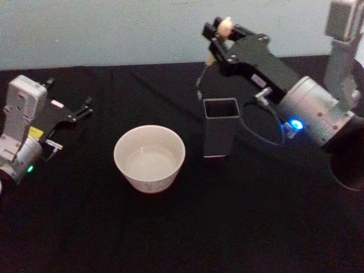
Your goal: Pick up the stirring spoon with one hand, stir inside the cup, then place it back in its original position.
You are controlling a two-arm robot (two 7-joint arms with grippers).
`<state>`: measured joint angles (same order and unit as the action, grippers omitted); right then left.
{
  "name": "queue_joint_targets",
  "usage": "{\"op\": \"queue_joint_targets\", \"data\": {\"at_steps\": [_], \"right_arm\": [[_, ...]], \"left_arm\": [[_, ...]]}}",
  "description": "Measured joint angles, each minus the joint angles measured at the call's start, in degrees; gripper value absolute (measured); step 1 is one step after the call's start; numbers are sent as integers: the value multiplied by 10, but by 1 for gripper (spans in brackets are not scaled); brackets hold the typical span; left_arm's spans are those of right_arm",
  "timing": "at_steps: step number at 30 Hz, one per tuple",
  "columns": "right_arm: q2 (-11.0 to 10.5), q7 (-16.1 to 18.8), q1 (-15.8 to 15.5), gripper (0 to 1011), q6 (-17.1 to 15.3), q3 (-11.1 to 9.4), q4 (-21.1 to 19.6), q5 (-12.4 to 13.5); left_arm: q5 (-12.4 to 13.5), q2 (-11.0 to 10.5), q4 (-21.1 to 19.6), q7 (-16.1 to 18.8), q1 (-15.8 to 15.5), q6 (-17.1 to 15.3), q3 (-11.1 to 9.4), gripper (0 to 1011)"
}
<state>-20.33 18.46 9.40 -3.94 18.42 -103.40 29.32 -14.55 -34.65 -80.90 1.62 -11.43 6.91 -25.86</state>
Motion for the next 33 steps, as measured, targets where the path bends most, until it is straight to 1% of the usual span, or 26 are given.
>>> {"op": "queue_joint_targets", "data": {"at_steps": [1, 4, 7, 14, 18, 21, 26, 30, 33], "right_arm": [[-5, -7, -4, 197, -3, -6, -7, 0], [-12, -20, -12, 197, -9, -13, -18, -2], [-19, -39, -24, 197, -22, -21, -33, -10], [-21, -60, -41, 197, -40, -25, -44, -28], [-13, -71, -45, 197, -44, -23, -41, -41], [-1, -81, -50, 197, -39, -20, -37, -57], [10, -87, -51, 197, -41, -19, -33, -66], [17, -91, -51, 197, -47, -18, -29, -74], [26, -98, -52, 197, -57, -16, -23, -86]], "left_arm": [[0, 0, 0, 0, 0, 0, 0, 1001], [0, 0, 0, 0, 0, 0, 0, 1001], [0, 0, 0, 0, 0, 0, 0, 1001], [0, 0, 0, 0, 0, 0, 0, 1001], [0, 0, 0, 0, 0, 0, 0, 1001], [0, 0, 0, 0, 0, 0, 0, 1001], [0, 0, 0, 0, 0, 0, 0, 1001], [0, 0, 0, 0, 0, 0, 0, 1001], [0, 0, 0, 0, 0, 0, 0, 1001]]}}
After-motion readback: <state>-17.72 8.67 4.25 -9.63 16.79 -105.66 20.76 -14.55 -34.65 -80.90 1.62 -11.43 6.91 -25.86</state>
